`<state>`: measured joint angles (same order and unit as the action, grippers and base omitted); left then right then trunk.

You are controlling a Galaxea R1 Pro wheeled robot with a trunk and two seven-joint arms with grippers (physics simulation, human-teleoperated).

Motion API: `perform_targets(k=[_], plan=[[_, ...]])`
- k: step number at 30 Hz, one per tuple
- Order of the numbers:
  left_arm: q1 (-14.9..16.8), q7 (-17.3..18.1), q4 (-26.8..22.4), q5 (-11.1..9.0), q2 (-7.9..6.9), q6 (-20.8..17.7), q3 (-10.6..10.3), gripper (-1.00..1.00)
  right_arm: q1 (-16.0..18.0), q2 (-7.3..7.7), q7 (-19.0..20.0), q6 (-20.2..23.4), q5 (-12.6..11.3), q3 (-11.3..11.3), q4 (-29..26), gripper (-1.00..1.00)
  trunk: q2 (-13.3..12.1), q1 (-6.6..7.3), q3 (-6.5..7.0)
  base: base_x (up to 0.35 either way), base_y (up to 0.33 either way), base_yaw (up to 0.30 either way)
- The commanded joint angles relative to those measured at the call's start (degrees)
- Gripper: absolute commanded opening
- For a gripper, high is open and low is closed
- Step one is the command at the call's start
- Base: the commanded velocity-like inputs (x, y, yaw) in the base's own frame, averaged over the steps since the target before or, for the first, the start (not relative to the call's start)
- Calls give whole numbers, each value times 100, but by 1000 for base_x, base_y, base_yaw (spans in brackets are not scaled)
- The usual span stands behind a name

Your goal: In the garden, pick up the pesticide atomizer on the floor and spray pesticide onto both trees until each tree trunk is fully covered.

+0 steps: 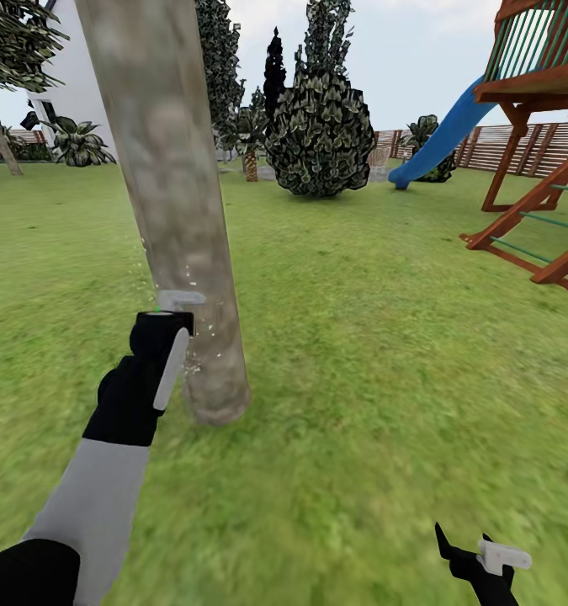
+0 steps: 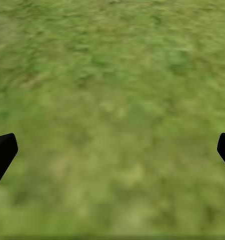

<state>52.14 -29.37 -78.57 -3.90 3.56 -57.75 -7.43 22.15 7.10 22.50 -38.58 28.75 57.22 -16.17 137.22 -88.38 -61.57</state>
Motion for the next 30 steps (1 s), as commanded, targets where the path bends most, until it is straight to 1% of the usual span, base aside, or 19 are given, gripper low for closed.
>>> perform_targets(k=[1, 2, 3, 4, 5, 7, 8, 10, 11, 13, 16, 17, 18, 19, 21, 23, 27, 29, 30], plan=[[-4, -8, 0, -43, -14, 10, 26, -100, 0, 1, 0, 0, 2, 0, 0, 100, 0, 0, 0, 0, 0, 0], [-9, -13, 5, -52, 42, 10, 20, -100, 0, 1, 0, 0, 0, 0, 0, 100, 0, 0, 0, 0, 0, 0], [-5, -19, 7, -54, 142, 13, -21, -100, 0, 1, 0, 0, -1, 0, 0, 100, 0, 0, 0, 0, 0, 0], [-3, -26, 6, -52, 245, 16, -75, -100, 0, 1, 0, 0, 0, 0, 0, 100, 0, 0, 0, 0, 0, 0], [3, -30, 6, -50, 340, 17, -189, -100, 0, 1, 0, 0, 0, 0, 0, 100, 0, 0, 0, 0, 0, 0], [12, -40, 2, -62, 421, 18, -444, -100, 0, 1, 0, 0, -1, 0, 0, 100, 0, 0, 0, 0, 0, 0], [22, -41, -106, -62, 504, 18, -509, -100, 0, -3, 0, 0, 2, 0, 0, 100, 0, 0, 0, 0, 0, 0], [72, -42, -237, -77, 549, 18, -532, -100, 0, -2, 0, 0, 5, -1, 0, 100, 0, 0, 0, 0, 0, 0], [92, -42, -263, -70, 544, 18, -532, -100, 0, -2, 0, 0, 4, 0, 0, 100, 0, 0, 0, 0, 0, 0], [103, -42, -313, -39, 491, 18, -391, -100, 0, -1, 0, 0, 6, -5, 0, 100, 0, 0, 0, 0, 0, 0], [105, -29, -326, -29, 439, 11, 229, -100, 0, -3, 0, 0, 8, -6, 6, 100, 0, 0, 0, 0, 0, 0], [104, -23, -326, -34, 313, 10, 399, -100, 0, -4, 0, 0, 8, -5, 8, 100, 0, 0, 0, 0, 0, 0], [90, -19, -328, -45, 195, 9, 442, -100, 0, -6, 0, 0, 8, -7, 7, 100, 0, 0, 0, 0, 0, 0], [59, -17, -328, -45, 144, 9, 442, -100, 0, -7, 0, 0, 8, -8, 8, 100, 0, 0, 0, 0, 0, 0], [14, -21, -326, -43, 117, 14, 422, -100, 0, -7, 0, 0, 8, -9, 8, 100, 0, 0, 0, 0, 0, 0], [-381, -11, -311, -53, 109, 68, 404, -100, 0, -7, 0, 0, 8, -9, 8, 100, 0, 0, 0, 0, 0, 0], [-1025, -8, -162, -101, 143, 182, 396, -100, 0, -7, 0, 0, 8, -9, 9, 100, 0, 0, 0, 0, 0, 0], [-1161, -3, 167, -109, 145, 482, 399, -100, 0, -7, 0, 0, 8, -9, 9, 100, 0, 0, 0, 0, 0, 0], [-1242, 0, 482, -110, 150, 795, 399, -100, 0, -7, 0, 0, 8, -9, 9, 100, 0, 0, 0, 0, 0, 0]])
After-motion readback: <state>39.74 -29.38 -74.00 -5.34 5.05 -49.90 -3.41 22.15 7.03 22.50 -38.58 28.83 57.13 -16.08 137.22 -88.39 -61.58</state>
